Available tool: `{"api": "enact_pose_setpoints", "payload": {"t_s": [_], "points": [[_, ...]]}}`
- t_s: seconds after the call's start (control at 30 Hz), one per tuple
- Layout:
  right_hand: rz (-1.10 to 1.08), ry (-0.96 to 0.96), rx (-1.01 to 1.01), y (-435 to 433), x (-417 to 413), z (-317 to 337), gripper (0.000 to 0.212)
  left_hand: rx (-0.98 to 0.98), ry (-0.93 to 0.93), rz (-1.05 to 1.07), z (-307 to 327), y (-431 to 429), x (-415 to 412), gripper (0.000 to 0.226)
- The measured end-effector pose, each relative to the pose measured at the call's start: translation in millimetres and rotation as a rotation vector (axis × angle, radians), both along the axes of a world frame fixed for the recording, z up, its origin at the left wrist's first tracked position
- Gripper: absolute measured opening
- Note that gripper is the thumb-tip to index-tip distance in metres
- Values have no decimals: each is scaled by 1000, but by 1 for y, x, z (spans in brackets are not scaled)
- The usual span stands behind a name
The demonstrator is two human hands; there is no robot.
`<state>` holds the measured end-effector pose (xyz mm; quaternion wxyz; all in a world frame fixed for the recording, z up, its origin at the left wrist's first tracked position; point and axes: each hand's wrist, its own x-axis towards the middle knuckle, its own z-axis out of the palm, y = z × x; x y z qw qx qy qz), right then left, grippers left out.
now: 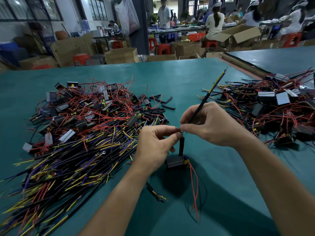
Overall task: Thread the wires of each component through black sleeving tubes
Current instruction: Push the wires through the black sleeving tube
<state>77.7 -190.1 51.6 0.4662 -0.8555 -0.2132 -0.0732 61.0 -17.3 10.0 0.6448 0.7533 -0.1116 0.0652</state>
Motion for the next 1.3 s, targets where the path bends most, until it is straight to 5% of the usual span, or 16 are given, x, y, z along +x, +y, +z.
{"api": "enact_pose_setpoints", "payload": {"t_s": [0.43, 1.3], "points": [[-12, -16, 9, -1, 0, 1, 7, 57, -131, 62, -4, -1, -1, 5], [88, 56, -7, -6, -3, 4, 5, 13, -24, -75, -8, -3, 3, 8]]}}
